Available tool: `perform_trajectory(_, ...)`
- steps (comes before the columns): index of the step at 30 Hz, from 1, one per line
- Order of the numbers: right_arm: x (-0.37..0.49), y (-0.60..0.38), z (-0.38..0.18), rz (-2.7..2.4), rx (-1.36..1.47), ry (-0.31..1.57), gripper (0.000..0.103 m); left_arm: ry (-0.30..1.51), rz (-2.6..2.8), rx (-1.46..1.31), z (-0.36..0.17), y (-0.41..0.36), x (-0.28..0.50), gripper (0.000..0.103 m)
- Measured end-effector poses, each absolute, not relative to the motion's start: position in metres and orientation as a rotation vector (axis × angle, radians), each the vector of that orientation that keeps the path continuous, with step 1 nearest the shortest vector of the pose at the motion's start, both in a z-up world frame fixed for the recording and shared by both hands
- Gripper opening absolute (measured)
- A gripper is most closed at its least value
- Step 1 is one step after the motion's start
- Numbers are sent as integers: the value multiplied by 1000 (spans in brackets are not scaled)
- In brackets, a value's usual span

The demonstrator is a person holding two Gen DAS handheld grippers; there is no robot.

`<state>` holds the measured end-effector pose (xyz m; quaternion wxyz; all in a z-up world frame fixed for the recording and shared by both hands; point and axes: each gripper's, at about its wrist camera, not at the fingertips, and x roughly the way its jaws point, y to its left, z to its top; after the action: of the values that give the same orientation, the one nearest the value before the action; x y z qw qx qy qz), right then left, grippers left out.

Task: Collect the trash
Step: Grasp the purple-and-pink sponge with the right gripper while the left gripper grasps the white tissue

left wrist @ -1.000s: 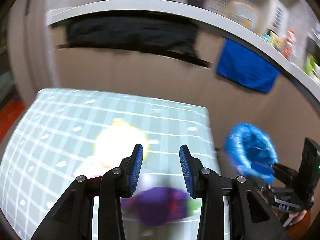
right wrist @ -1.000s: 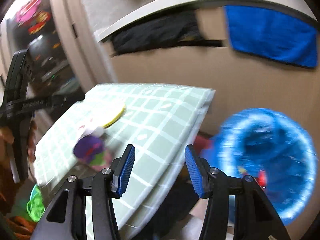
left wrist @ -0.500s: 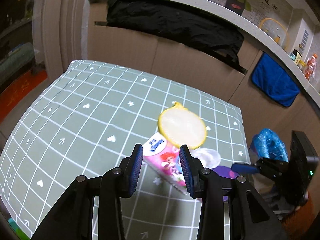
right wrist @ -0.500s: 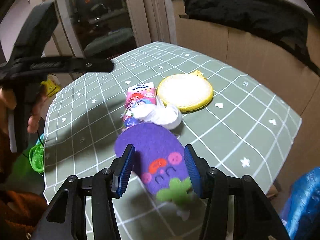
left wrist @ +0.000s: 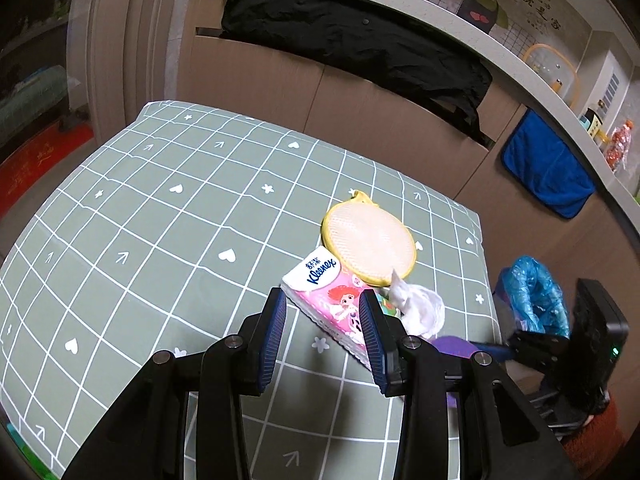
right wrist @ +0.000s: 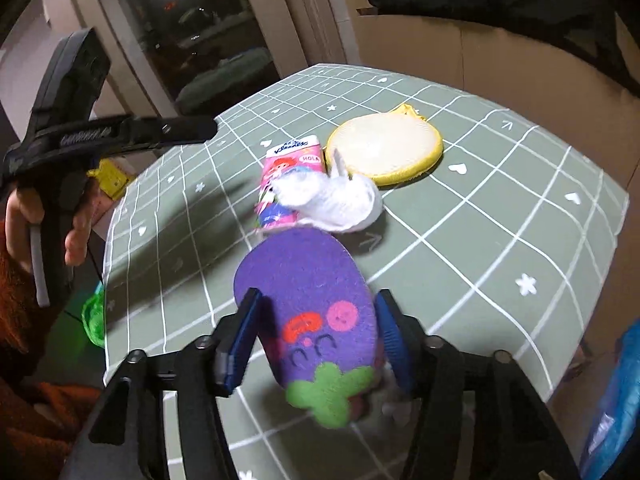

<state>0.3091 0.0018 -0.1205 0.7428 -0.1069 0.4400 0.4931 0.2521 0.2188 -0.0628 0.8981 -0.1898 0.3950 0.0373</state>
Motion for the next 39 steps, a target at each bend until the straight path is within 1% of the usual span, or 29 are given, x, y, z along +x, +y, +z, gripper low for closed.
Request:
perform_trajectory(2,303,-8,-112,1062,-237,935,27,820,69,-401,-63,216,253,39)
perform_trajectory(3,301,-14,-107,1061,-223,929,23,821,65,-400,-63,214,253,39)
perform_trajectory(4,299,-20,-101,1057,-204,926,17,823,60,-398,-64,211,254,39)
perform_trajectory(5,298,-25,-97,1056,-195,922,13,825,53,-393,-64,207,254,39)
perform_trajectory(10,284,-48,-81,1019,-197,879,11,842,-13,-360,-64,183,262,39)
perform_trajectory(14,289,-70,-77,925,-186,865,10,861,-56,-300,-67,156,272,39)
perform_trajectory(18,298,-91,-76,844,-143,867,10,882,-56,-199,-78,127,289,39)
perform_trajectory(23,295,-95,-74,784,-161,828,10,906,-14,-64,-99,101,312,38)
perform_trajectory(24,292,-93,-72,771,-181,809,10,917,-18,-61,-103,100,315,37)
perform_trajectory(25,288,-90,-70,768,-202,794,10,925,-22,-64,-106,100,316,28)
perform_trajectory(26,285,-87,-70,771,-215,787,10,928,-23,-72,-108,101,316,15)
perform_trajectory(27,282,-85,-70,780,-226,783,10,925,-19,-76,-108,102,314,13)
perform_trajectory(31,269,-77,-74,827,-260,792,10,901,-9,-95,-98,113,298,8)
perform_trajectory(39,237,-56,-76,938,-288,793,10,831,32,-196,-75,144,256,8)
